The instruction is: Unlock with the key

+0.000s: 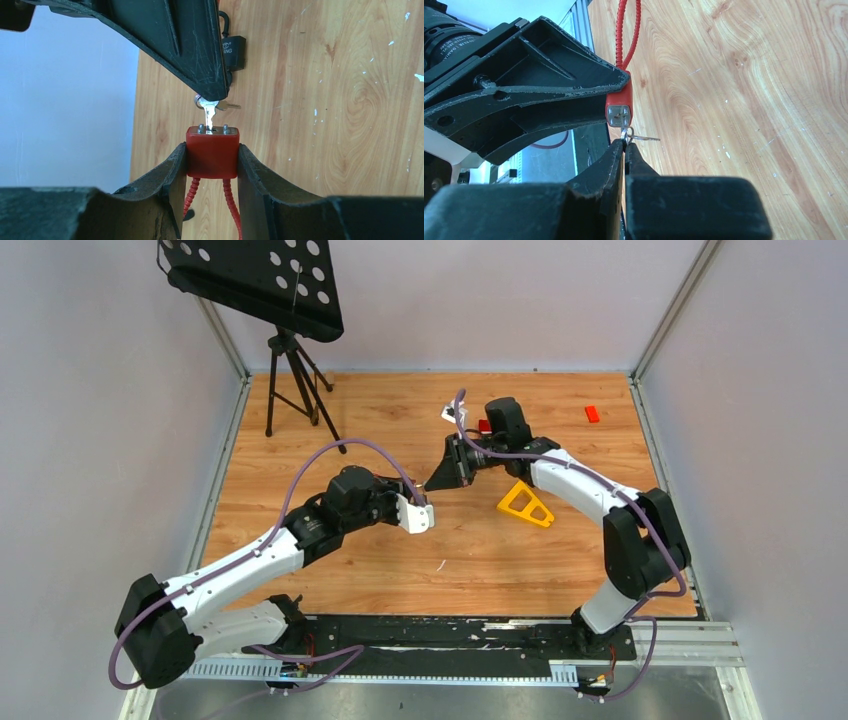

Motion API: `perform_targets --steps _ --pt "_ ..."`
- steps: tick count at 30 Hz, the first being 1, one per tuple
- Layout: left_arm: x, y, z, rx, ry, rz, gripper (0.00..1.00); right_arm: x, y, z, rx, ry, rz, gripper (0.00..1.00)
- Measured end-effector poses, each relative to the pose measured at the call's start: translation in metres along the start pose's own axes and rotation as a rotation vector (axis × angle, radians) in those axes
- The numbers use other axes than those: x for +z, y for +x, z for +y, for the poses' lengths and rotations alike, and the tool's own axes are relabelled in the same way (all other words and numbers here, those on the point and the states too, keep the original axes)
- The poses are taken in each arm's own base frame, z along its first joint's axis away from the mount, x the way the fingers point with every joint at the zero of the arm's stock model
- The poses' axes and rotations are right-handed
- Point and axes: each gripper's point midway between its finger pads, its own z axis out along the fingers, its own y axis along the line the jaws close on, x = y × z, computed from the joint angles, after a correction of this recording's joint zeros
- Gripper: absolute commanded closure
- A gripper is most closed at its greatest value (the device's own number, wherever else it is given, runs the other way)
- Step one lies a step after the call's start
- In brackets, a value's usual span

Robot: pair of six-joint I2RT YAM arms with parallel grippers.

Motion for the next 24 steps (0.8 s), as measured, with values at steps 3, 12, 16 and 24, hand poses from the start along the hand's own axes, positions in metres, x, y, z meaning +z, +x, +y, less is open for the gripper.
perform_targets --steps 3,12,16,24 --pt "0.0 0.001 0.001 -0.008 -0.005 0.007 1.0 0.002 -0.001 0.0 -0.001 -0.004 -0.003 1.0" --pt "0.002 0.001 -0.001 -0.063 -0.013 0.01 1.0 0.011 0.0 0.003 -0.058 0.003 -0.014 1.0" --pt "0.003 0.002 -0.004 -0.087 -0.002 0.013 1.0 0.012 0.003 0.0 -0.063 0.011 -0.011 1.0" --pt "0.003 0.003 -0.007 -0.108 0.003 0.019 1.0 0.014 0.005 0.0 -0.068 0.013 -0.011 1.0"
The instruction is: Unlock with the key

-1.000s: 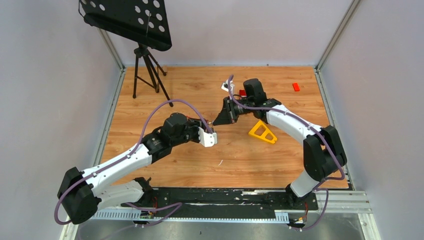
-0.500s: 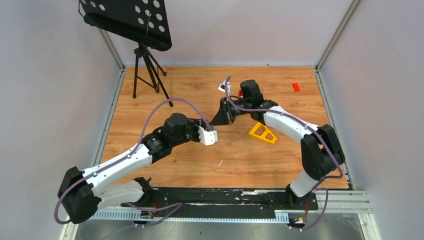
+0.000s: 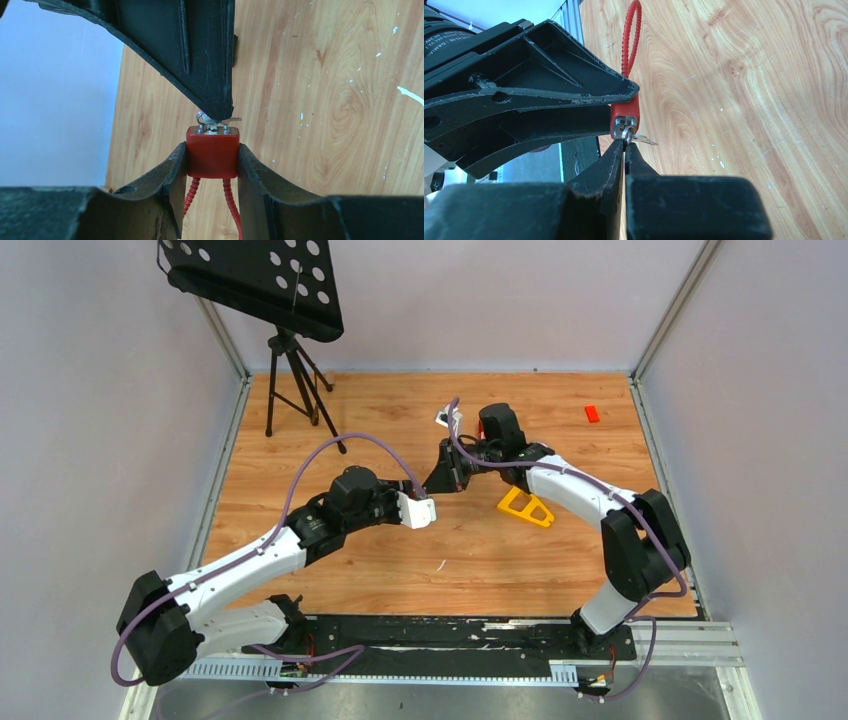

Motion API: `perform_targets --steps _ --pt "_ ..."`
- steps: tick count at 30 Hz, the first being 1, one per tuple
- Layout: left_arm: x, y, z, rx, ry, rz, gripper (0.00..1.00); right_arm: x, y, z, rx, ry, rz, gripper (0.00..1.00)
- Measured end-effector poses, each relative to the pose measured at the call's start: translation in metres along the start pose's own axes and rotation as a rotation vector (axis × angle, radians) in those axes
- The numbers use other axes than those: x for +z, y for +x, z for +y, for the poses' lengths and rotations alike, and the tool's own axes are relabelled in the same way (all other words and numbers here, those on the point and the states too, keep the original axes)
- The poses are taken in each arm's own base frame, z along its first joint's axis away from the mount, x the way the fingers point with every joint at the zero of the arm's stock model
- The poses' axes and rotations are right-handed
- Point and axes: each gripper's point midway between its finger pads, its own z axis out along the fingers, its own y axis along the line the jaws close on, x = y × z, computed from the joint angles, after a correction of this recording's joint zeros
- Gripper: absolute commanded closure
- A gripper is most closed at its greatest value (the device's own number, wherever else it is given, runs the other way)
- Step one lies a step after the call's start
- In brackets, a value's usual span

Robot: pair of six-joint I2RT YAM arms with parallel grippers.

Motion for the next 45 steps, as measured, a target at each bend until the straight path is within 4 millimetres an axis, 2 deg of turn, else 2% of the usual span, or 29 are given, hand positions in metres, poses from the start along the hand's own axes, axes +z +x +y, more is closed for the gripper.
perform_targets --steps 10,29,34,37,40,45 --pt "0.002 0.003 -0.002 -0.01 0.004 0.011 1.0 0.002 0.0 0.0 0.014 -0.005 -0.011 1.0" --pt "0.001 0.02 -0.021 -0.132 0.068 0.078 1.0 0.02 0.017 -0.002 -0.036 0.033 0.017 1.0" --pt "0.0 0.018 -0.02 -0.142 0.077 0.057 1.0 0.019 0.016 -0.001 -0.064 0.03 0.015 0.79" --pt "-0.002 0.008 -0.016 -0.141 0.078 0.005 1.0 0.013 0.013 0.005 -0.108 0.031 0.007 0.63" --pt "-0.004 -0.008 -0.009 -0.14 0.079 -0.077 1.0 -0.007 0.003 0.011 -0.189 0.049 -0.029 0.52" --pt "-0.006 -0.027 -0.003 -0.145 0.12 -0.156 1.0 -0.059 -0.02 0.021 -0.358 0.124 -0.128 0.41"
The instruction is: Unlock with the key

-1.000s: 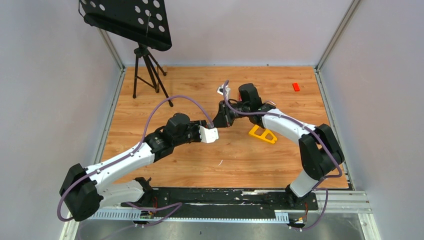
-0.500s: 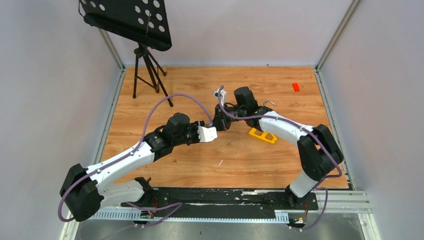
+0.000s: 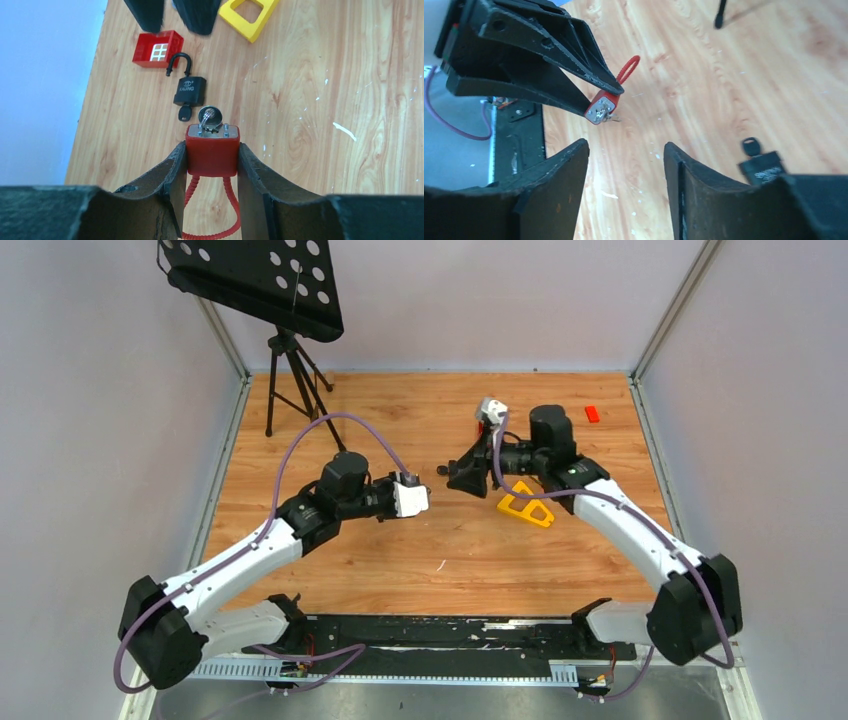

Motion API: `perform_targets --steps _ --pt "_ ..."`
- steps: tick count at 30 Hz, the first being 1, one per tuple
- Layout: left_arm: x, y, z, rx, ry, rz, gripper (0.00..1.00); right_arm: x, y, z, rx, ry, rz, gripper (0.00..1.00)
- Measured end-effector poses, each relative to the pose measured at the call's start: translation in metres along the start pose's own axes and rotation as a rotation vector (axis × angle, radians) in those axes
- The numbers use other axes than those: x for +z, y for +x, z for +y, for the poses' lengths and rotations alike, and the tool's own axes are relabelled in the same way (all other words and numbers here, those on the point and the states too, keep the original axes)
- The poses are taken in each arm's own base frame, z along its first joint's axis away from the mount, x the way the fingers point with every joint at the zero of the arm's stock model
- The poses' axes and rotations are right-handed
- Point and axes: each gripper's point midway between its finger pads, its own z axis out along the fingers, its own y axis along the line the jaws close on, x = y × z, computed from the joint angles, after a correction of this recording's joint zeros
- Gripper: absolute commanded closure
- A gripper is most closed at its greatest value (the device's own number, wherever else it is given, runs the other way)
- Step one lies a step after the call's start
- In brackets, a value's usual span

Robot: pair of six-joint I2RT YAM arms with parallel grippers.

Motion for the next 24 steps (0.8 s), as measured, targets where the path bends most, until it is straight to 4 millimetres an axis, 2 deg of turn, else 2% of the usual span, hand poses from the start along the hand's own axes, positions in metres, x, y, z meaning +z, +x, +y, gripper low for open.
perform_targets --steps 2,5,11,16,24 --pt "0.002 -0.005 0.0 -0.005 0.024 -0.014 1.0 -0.019 -0.012 -0.002 -0.072 0.036 -0.033 0.38" --pt "0.005 -0.009 -0.002 -0.016 0.058 -0.015 1.0 -0.03 -0.019 0.004 -0.159 0.034 -0.043 0.36" --pt "0.009 -0.014 -0.014 -0.066 0.165 -0.022 1.0 -0.03 -0.002 0.02 -0.262 -0.059 0.009 0.41" --pt "0.009 -0.028 -0.022 -0.141 0.265 -0.072 1.0 -0.031 0.013 0.037 -0.383 -0.115 0.062 0.41" --pt "0.011 -0.048 -0.038 -0.242 0.457 -0.127 1.0 -0.033 0.014 0.076 -0.675 -0.155 0.097 0.45"
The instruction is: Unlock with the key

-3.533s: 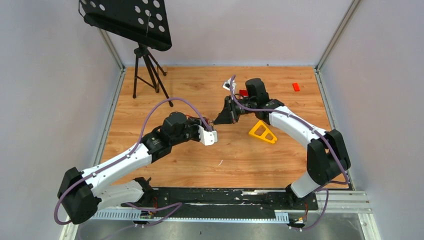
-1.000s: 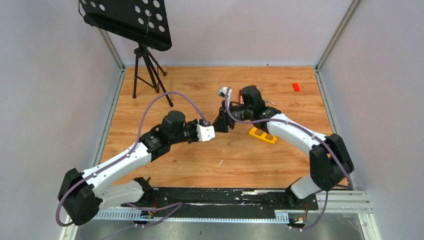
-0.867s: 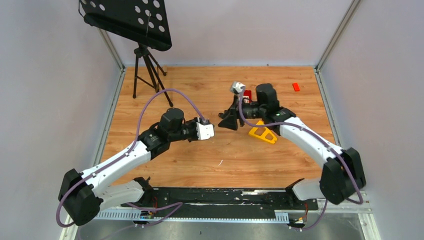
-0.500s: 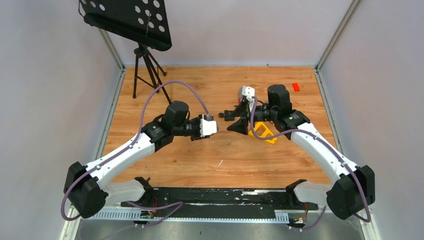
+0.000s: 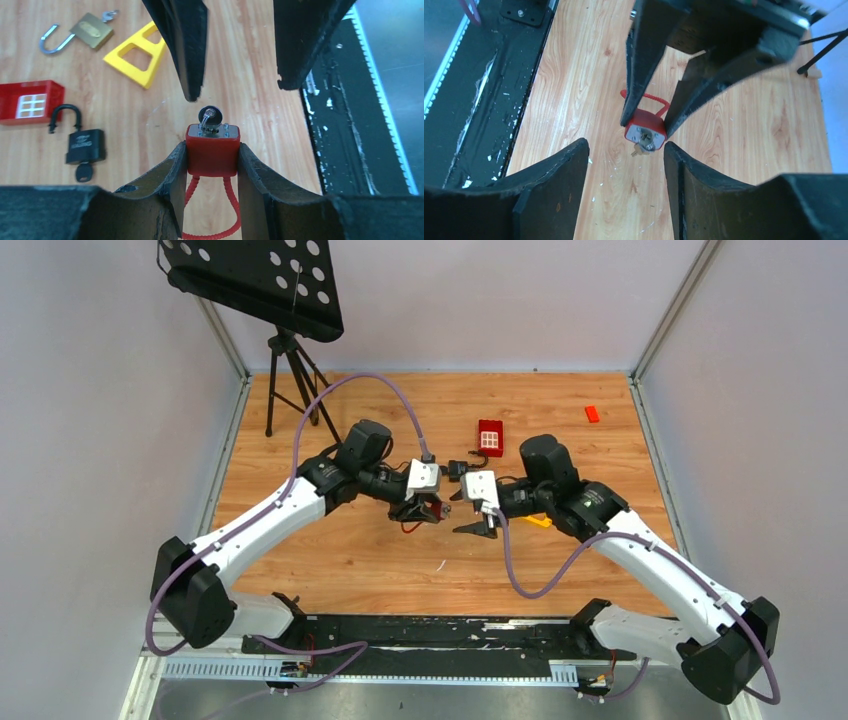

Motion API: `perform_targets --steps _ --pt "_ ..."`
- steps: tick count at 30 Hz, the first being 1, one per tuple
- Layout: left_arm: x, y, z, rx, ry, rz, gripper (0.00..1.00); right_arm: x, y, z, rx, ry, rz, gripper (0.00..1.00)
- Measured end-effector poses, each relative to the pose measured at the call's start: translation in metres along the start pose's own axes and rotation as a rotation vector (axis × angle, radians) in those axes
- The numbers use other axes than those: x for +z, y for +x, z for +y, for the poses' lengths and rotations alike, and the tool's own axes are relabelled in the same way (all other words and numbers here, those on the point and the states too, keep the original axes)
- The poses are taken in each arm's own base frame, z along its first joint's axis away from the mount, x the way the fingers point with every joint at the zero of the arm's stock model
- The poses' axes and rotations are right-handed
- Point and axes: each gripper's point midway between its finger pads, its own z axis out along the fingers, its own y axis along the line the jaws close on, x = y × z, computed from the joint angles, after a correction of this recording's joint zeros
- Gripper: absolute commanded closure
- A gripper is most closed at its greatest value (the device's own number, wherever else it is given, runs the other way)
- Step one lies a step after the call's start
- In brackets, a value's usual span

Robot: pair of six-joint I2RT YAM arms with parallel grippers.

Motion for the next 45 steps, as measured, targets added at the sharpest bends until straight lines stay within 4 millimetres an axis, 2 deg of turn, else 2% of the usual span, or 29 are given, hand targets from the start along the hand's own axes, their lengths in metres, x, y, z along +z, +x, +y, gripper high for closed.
perform_targets --steps 9,15,22,33,39,45 --pt "0.005 0.007 -0.02 -0.089 0.113 0.008 1.0 0.013 0.008 0.01 -0.136 -0.008 0.11 0.62" --pt "0.005 0.008 -0.023 -0.092 0.131 0.003 1.0 0.018 0.018 0.008 -0.16 0.004 0.166 0.66" --pt "0.005 0.009 -0.025 -0.088 0.143 0.004 1.0 0.023 0.026 0.007 -0.159 0.0 0.196 0.83" --pt "0.007 0.012 -0.024 -0.109 0.153 0.019 1.0 0.024 0.028 0.01 -0.158 -0.008 0.211 0.89" --pt "0.007 0.014 -0.022 -0.116 0.144 0.036 1.0 0.024 0.03 0.011 -0.153 -0.007 0.222 0.97" --pt "0.007 0.022 -0.013 -0.112 0.09 0.082 1.0 0.028 0.038 0.008 -0.1 0.006 0.244 1.0"
